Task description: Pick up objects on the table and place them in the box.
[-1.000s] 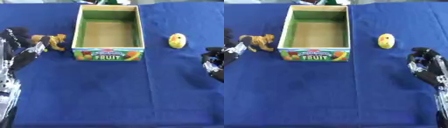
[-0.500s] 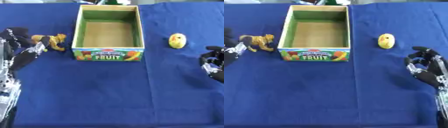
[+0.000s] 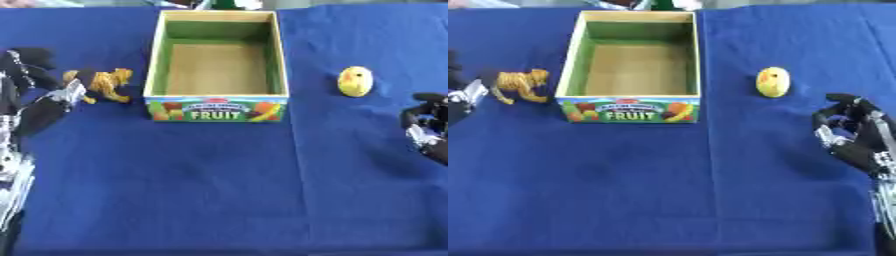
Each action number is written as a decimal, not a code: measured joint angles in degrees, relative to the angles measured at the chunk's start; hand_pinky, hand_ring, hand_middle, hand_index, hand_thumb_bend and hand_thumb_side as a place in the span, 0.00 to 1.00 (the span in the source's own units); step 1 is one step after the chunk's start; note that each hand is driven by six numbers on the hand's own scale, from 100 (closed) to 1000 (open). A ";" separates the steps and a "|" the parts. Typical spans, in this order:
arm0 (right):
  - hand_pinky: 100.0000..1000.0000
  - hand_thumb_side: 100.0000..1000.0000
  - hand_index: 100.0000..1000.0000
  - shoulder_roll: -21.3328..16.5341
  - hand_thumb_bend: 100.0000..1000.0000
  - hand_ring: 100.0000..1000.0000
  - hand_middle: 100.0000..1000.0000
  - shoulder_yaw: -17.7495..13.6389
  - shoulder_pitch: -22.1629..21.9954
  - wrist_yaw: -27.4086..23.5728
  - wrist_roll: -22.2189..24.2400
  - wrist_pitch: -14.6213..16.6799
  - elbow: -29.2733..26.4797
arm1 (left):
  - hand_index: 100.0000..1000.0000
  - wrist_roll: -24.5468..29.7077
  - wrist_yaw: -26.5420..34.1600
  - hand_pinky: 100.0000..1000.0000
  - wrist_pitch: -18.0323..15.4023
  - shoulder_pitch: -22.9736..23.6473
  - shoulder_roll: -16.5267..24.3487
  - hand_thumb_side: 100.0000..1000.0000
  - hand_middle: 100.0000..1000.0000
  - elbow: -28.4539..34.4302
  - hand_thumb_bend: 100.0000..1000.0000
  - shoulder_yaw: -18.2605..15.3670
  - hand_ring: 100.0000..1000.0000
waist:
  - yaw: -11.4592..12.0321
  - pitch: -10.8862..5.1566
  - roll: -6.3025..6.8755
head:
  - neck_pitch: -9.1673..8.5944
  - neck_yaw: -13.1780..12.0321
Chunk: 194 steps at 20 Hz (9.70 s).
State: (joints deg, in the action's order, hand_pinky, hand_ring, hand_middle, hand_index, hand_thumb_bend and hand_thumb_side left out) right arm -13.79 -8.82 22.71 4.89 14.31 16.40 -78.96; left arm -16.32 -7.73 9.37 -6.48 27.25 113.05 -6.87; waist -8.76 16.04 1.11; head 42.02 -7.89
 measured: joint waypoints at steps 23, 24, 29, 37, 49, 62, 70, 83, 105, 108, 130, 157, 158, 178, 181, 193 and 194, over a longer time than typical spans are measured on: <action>0.50 0.18 0.74 -0.21 0.11 0.66 0.45 0.39 -0.28 0.11 -0.02 -0.03 0.09 | 0.68 18.54 -21.13 0.69 -4.47 -15.65 28.26 0.16 0.58 -23.47 0.82 10.13 0.61 | -1.54 -0.52 0.02 | -0.07 -0.27; 0.50 0.18 0.74 -0.21 0.11 0.66 0.45 0.39 -0.28 0.11 -0.02 -0.03 0.09 | 0.68 19.46 -22.06 0.69 -5.31 -16.48 28.26 0.16 0.58 -24.97 0.82 10.79 0.62 | -1.63 -0.52 0.02 | -0.19 -0.30; 0.50 0.18 0.74 -0.20 0.10 0.66 0.45 0.41 -0.28 0.10 0.00 -0.03 0.10 | 0.68 24.26 -25.09 0.70 -9.98 -20.54 27.48 0.16 0.59 -31.52 0.82 13.14 0.62 | -1.85 -0.52 0.02 | -0.30 -0.38; 0.50 0.19 0.74 -0.18 0.08 0.66 0.45 0.50 -0.25 0.10 0.01 -0.04 0.11 | 0.68 30.40 -27.08 0.68 -14.01 -23.80 24.45 0.16 0.57 -35.91 0.82 13.79 0.59 | -1.92 -0.52 0.02 | -0.30 -0.34; 0.50 0.19 0.74 -0.06 0.06 0.66 0.45 0.75 -0.03 0.09 0.04 -0.06 0.11 | 0.59 31.91 -28.72 0.64 -14.91 -25.41 20.59 0.17 0.47 -39.69 0.66 15.53 0.52 | -2.51 -0.51 0.20 | -0.34 -0.36; 0.50 0.20 0.74 -0.04 0.04 0.65 0.45 0.74 -0.02 0.08 0.00 -0.11 0.11 | 0.15 24.76 -33.33 0.35 -10.46 -25.44 19.06 0.10 0.00 -41.53 0.27 14.80 0.08 | -2.63 -0.27 0.21 | -0.79 -0.26; 0.50 0.19 0.74 -0.04 0.03 0.66 0.45 0.73 -0.06 0.08 -0.24 -0.30 0.11 | 0.16 23.69 -30.34 0.35 -7.72 -26.33 20.43 0.13 0.00 -32.16 0.30 12.98 0.08 | -2.25 -0.29 0.21 | -0.80 -0.09; 0.50 0.19 0.73 0.06 0.02 0.66 0.45 1.54 0.00 0.08 0.65 -0.03 0.14 | 0.18 29.80 -32.94 0.39 -10.43 -42.52 15.90 0.13 0.02 -27.45 0.32 19.55 0.12 | -3.82 -1.01 0.00 | -0.91 -0.65; 0.50 0.20 0.71 1.40 0.01 0.66 0.45 2.86 1.05 0.01 2.85 0.12 0.10 | 0.49 34.78 -39.89 0.54 -18.29 -42.77 4.78 0.12 0.37 -41.48 0.62 25.66 0.42 | -6.53 0.18 0.93 | -2.80 -1.39; 0.50 0.20 0.71 1.41 0.01 0.66 0.45 2.86 1.06 0.01 2.88 0.10 0.10 | 0.60 35.61 -39.58 0.57 -18.65 -42.39 4.58 0.11 0.46 -41.80 0.80 25.61 0.48 | -6.56 0.18 1.03 | -2.82 -1.33; 0.50 0.11 0.71 -2.63 0.00 0.65 0.45 1.82 6.89 -0.03 0.51 1.45 0.47 | 0.65 19.03 -2.78 0.50 -5.36 -24.12 12.91 0.02 0.48 -12.12 0.79 12.26 0.46 | -3.32 0.18 0.23 | -2.84 1.53; 0.53 0.04 0.78 -12.26 0.14 0.71 0.56 7.02 19.50 6.05 2.32 9.26 11.44 | 0.64 11.12 3.22 0.46 -3.52 -9.45 8.51 0.04 0.46 -2.08 0.80 6.13 0.44 | -0.18 0.05 -0.20 | -2.90 3.44; 0.53 0.04 0.78 -12.56 0.15 0.71 0.56 7.57 20.34 6.86 2.63 9.94 12.37 | 0.64 10.84 3.20 0.46 -3.49 -8.79 8.02 0.03 0.46 -1.82 0.80 5.88 0.43 | 0.06 0.06 -0.20 | -2.90 3.52; 0.53 0.12 0.78 -10.23 0.18 0.72 0.56 11.01 26.47 18.66 3.92 15.76 26.37 | 0.62 7.02 3.62 0.45 -2.95 -4.61 1.92 0.02 0.44 -1.02 0.80 3.51 0.42 | 2.59 0.34 -0.97 | -2.80 4.58; 0.53 0.13 0.78 -9.63 0.18 0.72 0.56 11.03 26.73 19.78 3.71 15.98 27.77 | 0.62 7.02 3.64 0.45 -2.95 -4.60 1.91 0.02 0.44 -1.09 0.80 3.51 0.42 | 2.77 0.43 -1.04 | -2.80 4.61; 0.57 0.15 0.77 -8.48 0.24 0.76 0.60 10.19 27.74 28.47 -1.93 14.09 32.21 | 0.62 7.01 3.59 0.45 -2.93 -4.09 1.31 0.02 0.44 -1.26 0.80 3.51 0.42 | 2.96 0.57 -1.13 | -2.80 4.82; 0.57 0.15 0.77 -8.45 0.25 0.77 0.60 10.07 27.74 29.56 -2.72 13.67 32.42 | 0.62 7.00 3.51 0.45 -2.93 -4.07 1.17 0.02 0.44 -1.27 0.80 3.51 0.42 | 2.99 0.58 -1.16 | -2.80 4.82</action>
State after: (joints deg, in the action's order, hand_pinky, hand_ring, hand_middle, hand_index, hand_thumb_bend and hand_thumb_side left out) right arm -22.24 1.25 50.45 34.45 11.60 30.07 -46.54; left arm -9.32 -4.22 6.45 -10.55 28.42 111.78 -3.35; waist -5.77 16.62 -0.05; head 39.23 -3.07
